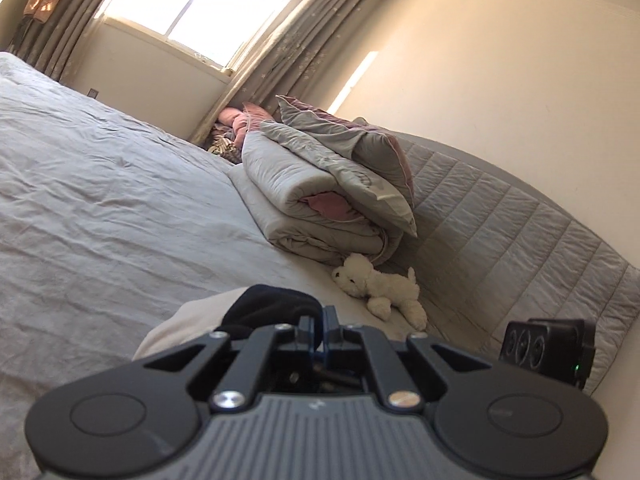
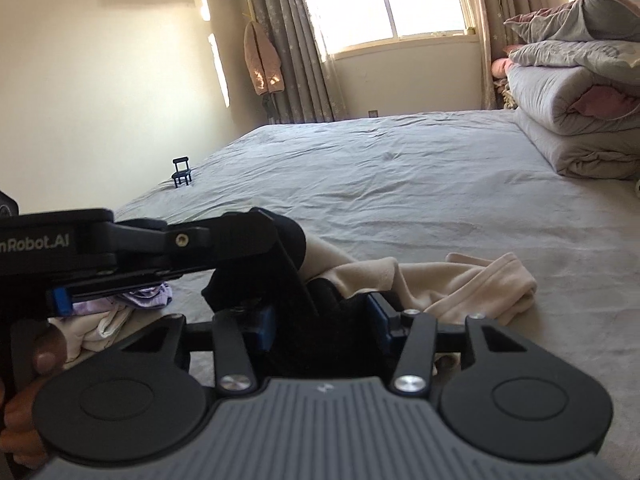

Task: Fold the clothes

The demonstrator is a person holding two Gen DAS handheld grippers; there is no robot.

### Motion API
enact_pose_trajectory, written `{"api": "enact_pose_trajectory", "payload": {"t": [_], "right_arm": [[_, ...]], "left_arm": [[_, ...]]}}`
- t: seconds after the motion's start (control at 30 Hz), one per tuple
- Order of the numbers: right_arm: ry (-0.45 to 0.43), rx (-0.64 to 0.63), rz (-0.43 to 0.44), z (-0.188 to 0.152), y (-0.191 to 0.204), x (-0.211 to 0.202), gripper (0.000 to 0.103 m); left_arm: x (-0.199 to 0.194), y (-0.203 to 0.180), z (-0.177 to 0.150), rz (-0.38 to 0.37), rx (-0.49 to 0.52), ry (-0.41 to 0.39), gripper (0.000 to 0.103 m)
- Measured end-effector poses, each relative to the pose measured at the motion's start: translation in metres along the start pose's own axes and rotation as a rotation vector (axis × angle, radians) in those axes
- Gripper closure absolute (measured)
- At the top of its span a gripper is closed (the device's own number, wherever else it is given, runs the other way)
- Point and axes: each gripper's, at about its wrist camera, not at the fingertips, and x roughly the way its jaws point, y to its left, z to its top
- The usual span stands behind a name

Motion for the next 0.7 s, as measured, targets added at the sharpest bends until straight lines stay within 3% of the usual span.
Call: {"api": "enact_pose_trajectory", "payload": {"t": [0.03,0.07,0.13,0.17,0.2,0.27,0.3,0.7], "right_arm": [[-0.009,-0.009,-0.006,0.002,0.000,0.001,0.078],[-0.016,-0.012,-0.010,0.003,-0.001,0.002,0.087],[-0.025,0.007,-0.042,0.007,-0.008,0.004,0.093],[-0.030,0.024,-0.065,0.008,-0.014,0.005,0.094],[-0.032,0.051,-0.088,0.009,-0.022,0.007,0.095],[-0.037,0.095,-0.132,0.010,-0.039,0.007,0.095],[-0.039,0.117,-0.154,0.010,-0.047,0.007,0.095],[-0.041,0.203,-0.387,0.007,-0.106,-0.018,0.097]], "left_arm": [[0.001,0.000,-0.001,0.001,0.007,0.002,0.099],[0.002,0.000,-0.002,0.001,0.014,0.003,0.099],[0.001,-0.002,-0.002,-0.005,0.029,0.006,0.095],[0.000,-0.004,-0.002,0.004,0.045,0.002,0.085],[-0.001,-0.005,-0.003,0.013,0.064,-0.002,0.066],[-0.003,-0.006,-0.004,0.050,0.102,-0.007,0.044],[-0.003,-0.006,-0.005,0.068,0.119,-0.005,0.040],[0.037,0.010,-0.032,0.247,0.312,0.195,0.026]]}}
